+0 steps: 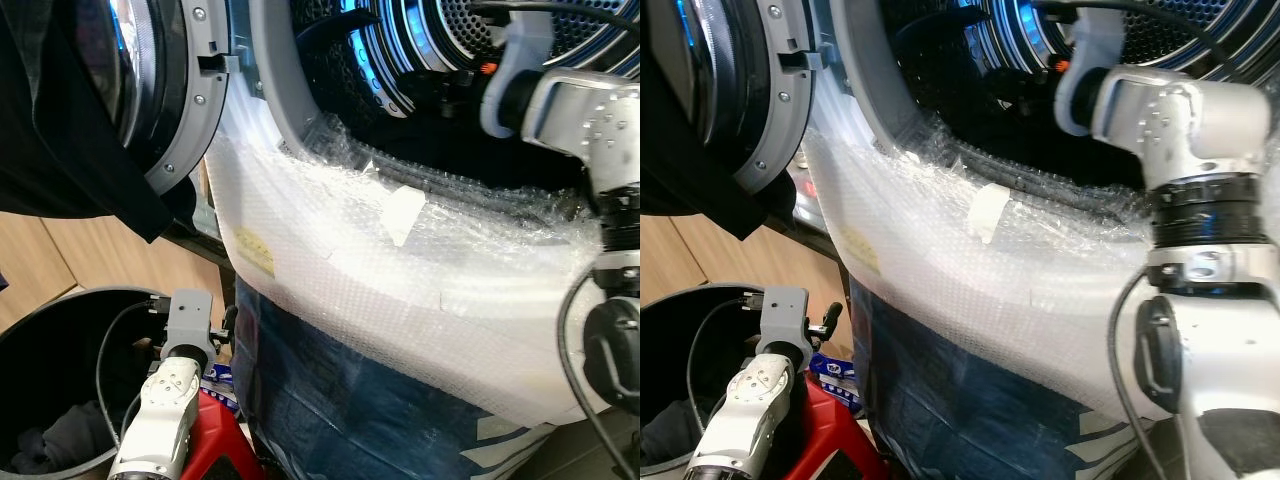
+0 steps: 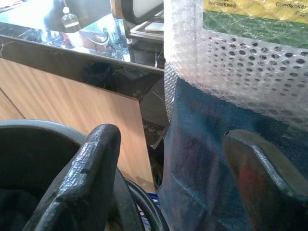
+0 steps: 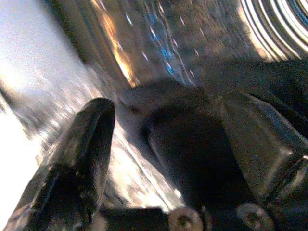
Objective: Clothes washing
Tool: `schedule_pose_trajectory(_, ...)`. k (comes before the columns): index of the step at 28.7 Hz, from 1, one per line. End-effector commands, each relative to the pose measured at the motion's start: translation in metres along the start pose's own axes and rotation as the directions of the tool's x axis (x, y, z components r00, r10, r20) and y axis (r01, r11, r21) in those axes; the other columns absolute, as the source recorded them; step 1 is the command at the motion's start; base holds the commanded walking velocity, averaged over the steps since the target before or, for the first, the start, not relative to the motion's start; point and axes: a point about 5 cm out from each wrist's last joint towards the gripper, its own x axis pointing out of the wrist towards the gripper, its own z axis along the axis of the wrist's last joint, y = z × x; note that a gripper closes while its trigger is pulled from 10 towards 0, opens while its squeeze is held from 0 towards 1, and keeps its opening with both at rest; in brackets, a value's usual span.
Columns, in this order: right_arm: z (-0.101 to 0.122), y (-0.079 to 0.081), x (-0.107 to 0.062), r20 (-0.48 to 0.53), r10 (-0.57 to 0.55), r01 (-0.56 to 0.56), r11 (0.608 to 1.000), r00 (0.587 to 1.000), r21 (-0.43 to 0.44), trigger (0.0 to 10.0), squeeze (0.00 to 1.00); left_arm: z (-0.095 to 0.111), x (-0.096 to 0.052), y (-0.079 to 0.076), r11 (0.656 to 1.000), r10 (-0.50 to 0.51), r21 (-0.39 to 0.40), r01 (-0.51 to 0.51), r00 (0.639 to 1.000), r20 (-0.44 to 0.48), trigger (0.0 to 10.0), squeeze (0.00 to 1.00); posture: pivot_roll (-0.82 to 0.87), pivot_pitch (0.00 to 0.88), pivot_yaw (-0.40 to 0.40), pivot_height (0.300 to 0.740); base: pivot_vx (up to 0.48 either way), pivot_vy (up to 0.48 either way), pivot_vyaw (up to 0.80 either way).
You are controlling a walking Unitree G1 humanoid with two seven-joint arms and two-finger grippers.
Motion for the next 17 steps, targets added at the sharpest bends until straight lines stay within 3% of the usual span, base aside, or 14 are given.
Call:
schedule_pose_trajectory(1,-0.016,-0.005,0.004,-0.084,-0.031,0.030,0.999,0.996,-0.018,10.0,0.00,0.004,0.001,-0.002,1.000,-0.013,-0.009,0.013,1.000,0.008,10.0,0.00,-0.02,0.000,-0.077,0.740,0.000,0.000,0.00)
schedule_pose_trajectory(9,-0.029,-0.010,0.021,-0.140,-0.092,0.085,0.995,0.986,-0.052,10.0,0.00,0.005,0.000,-0.001,1.000,-0.008,-0.007,0.008,1.000,0.012,10.0,0.00,-0.01,0.000,-0.072,0.740,0.000,0.000,0.00)
schedule_pose_trajectory(13,-0.031,-0.020,0.024,-0.143,-0.196,0.189,0.980,0.970,-0.065,10.0,0.00,0.006,0.000,0.001,1.000,-0.004,-0.003,0.004,1.000,0.014,10.0,0.00,0.00,0.000,-0.067,0.740,0.000,0.000,0.00)
schedule_pose_trajectory(17,-0.041,-0.035,0.028,-0.164,-0.343,0.327,0.938,0.925,-0.114,10.0,0.00,0.008,0.000,0.002,1.000,-0.007,0.004,0.007,1.000,0.019,10.0,0.00,0.00,0.000,-0.064,0.740,0.000,0.000,0.00)
